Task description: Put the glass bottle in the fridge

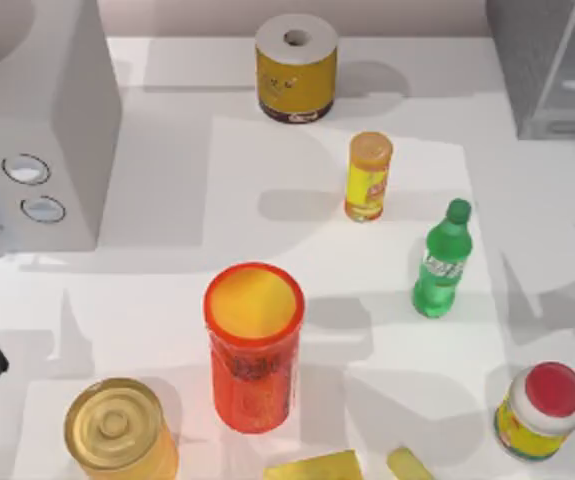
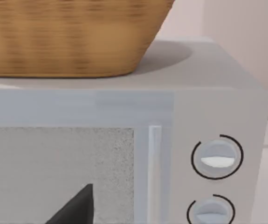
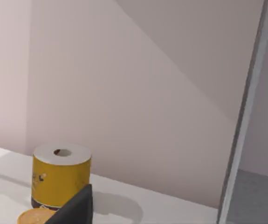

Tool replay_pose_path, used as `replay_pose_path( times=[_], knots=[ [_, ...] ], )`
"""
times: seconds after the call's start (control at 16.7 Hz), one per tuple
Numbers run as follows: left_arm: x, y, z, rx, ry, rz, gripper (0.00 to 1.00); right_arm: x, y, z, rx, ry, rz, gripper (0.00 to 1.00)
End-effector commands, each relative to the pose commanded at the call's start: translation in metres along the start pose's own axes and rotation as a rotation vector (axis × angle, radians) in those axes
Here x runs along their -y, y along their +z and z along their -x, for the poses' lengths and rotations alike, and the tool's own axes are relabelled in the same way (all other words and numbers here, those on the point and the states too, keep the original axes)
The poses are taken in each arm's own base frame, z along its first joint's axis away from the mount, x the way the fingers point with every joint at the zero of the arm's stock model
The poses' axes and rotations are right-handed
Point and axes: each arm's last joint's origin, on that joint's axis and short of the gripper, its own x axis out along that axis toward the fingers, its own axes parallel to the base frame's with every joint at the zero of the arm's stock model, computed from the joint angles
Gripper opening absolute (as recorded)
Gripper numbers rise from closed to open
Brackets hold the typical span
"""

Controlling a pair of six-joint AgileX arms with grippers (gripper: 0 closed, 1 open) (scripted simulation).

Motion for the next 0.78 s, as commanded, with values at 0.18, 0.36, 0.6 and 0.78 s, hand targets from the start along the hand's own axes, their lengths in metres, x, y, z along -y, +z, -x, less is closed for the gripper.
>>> replay_pose_path(
  times=[0.18,0.36,0.6,0.78],
  knots=[
    [0.000,0.000,0.000,0.000,0.000,0.000,1.00,-0.001,-0.008,-0.033,-0.020,0.137,0.017,1.00],
    [0.000,0.000,0.000,0.000,0.000,0.000,1.00,-0.008,-0.036,-0.062,-0.085,0.260,0.009,1.00],
    [0.000,0.000,0.000,0.000,0.000,0.000,1.00,-0.022,-0.086,-0.078,-0.218,0.385,-0.029,1.00],
    [0.000,0.000,0.000,0.000,0.000,0.000,1.00,-0.032,-0.114,-0.075,-0.315,0.441,-0.062,1.00]
  ],
)
